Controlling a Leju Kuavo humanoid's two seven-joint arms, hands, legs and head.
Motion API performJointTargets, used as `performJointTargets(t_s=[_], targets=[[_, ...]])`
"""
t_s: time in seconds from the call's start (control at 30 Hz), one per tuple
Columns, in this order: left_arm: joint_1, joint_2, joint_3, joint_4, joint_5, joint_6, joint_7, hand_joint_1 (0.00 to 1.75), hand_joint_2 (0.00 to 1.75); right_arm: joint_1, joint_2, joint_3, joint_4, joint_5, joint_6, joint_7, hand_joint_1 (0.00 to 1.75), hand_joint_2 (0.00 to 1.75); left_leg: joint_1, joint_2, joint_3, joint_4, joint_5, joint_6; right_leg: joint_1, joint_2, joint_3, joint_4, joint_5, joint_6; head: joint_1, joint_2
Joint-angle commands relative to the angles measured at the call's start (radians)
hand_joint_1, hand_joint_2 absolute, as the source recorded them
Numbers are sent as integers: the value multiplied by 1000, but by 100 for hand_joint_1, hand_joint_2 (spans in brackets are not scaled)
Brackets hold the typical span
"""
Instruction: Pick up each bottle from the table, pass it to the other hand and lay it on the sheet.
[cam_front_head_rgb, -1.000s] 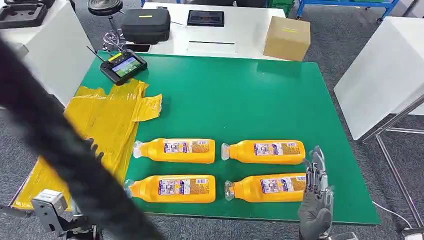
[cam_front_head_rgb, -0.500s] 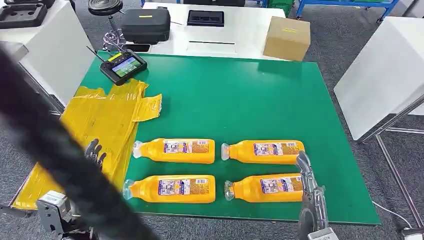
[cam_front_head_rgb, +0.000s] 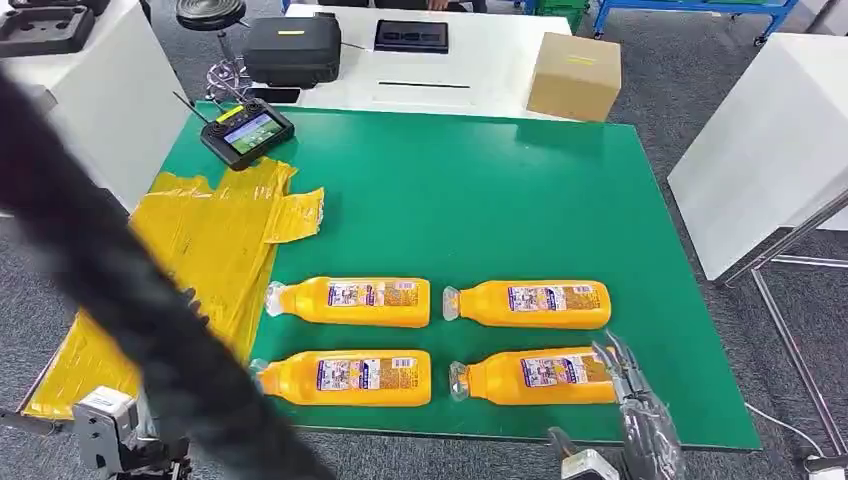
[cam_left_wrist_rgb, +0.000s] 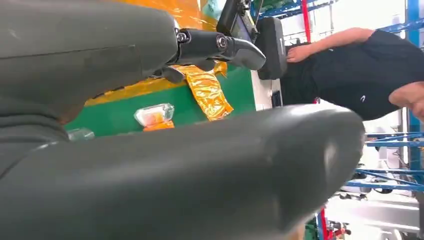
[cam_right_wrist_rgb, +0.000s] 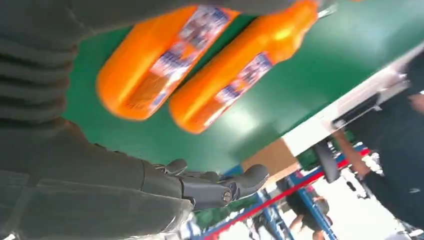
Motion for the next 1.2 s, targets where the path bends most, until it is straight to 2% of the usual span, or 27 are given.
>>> performJointTargets(t_s=[0.03,0.2,0.37,0.7,0.9,1.03,1.2], targets=[[-6,-62,70,27,-17,-34,18,0,0,41,62,-271,-65,145,86,-16,0,0,0,-2,3,-1,0,-5,0,-3,4,-1,-1,-2,0,0],[9,-98,112,5,-33,-63,29,0,0,4,105,-323,-48,234,72,-68,0,0,1,1,4,-2,-1,-6,1,0,4,-2,-1,-3,0,0],[17,-108,130,-4,-41,-85,29,0,0,-52,63,-302,11,305,61,-39,0,0,1,3,3,-1,-1,-4,1,2,3,-2,0,-2,0,0],[16,-108,131,-2,-41,-86,29,0,0,-58,60,-300,19,306,59,-38,0,0,1,2,4,-1,-1,-4,1,1,4,-2,0,-2,0,0],[-14,-85,103,40,-35,-110,29,0,0,-171,-37,-209,187,326,57,-7,0,0,2,5,7,-4,0,-6,1,4,6,-5,1,-3,0,0],[-30,-75,78,49,-28,-102,31,0,0,-258,-101,-113,319,310,63,15,0,0,2,4,4,-2,0,-3,2,3,4,-3,2,-1,0,0],[-52,-57,54,66,-12,-98,36,0,0,-314,-152,-10,429,310,79,50,0,0,2,4,5,-2,1,-4,2,3,5,-4,3,0,0,0]])
